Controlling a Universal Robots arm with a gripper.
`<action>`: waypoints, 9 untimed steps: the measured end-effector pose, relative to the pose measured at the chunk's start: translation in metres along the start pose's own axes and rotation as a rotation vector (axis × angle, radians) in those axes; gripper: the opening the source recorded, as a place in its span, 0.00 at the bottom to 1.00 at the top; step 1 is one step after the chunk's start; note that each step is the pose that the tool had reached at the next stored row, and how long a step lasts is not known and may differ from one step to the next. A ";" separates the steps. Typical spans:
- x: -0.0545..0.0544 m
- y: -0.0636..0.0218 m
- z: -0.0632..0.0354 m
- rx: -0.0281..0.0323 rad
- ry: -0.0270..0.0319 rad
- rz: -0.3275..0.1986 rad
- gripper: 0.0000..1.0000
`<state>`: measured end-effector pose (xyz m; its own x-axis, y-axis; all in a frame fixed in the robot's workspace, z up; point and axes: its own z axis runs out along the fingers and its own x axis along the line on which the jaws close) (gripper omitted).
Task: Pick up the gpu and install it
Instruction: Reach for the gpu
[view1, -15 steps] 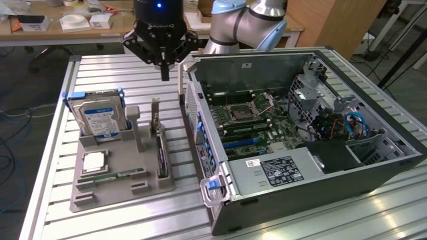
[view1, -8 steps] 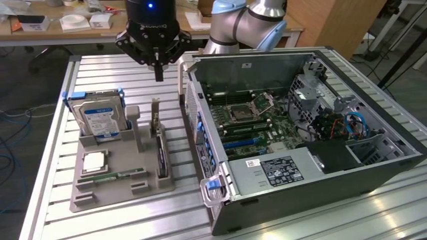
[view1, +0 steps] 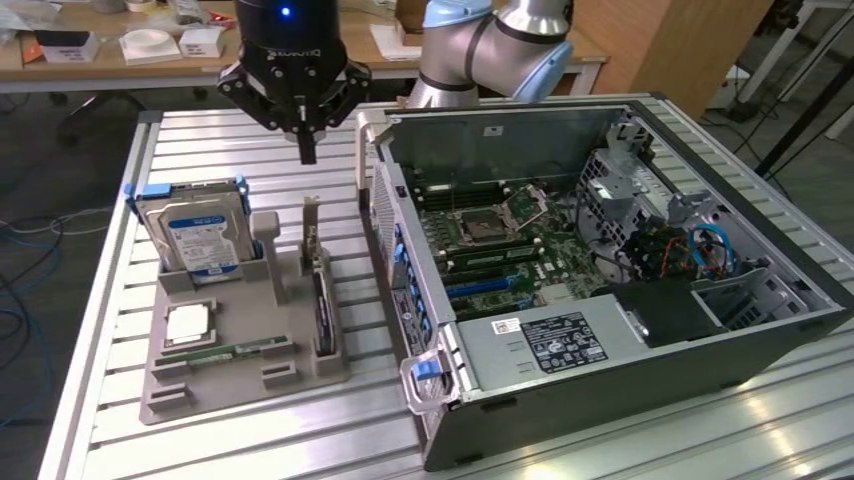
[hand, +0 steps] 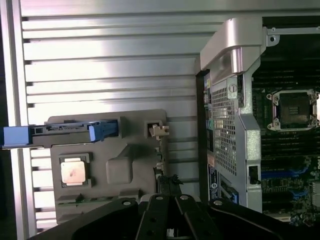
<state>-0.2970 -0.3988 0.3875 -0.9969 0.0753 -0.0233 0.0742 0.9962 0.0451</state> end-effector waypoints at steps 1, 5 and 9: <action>0.001 -0.0001 0.0000 0.0000 0.0000 0.000 0.11; 0.007 -0.0006 0.0000 0.0000 0.0000 0.000 0.11; 0.013 -0.0010 0.0001 0.0000 0.0000 0.000 0.11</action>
<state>-0.3102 -0.3989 0.3870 -0.9969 0.0753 -0.0233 0.0742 0.9962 0.0451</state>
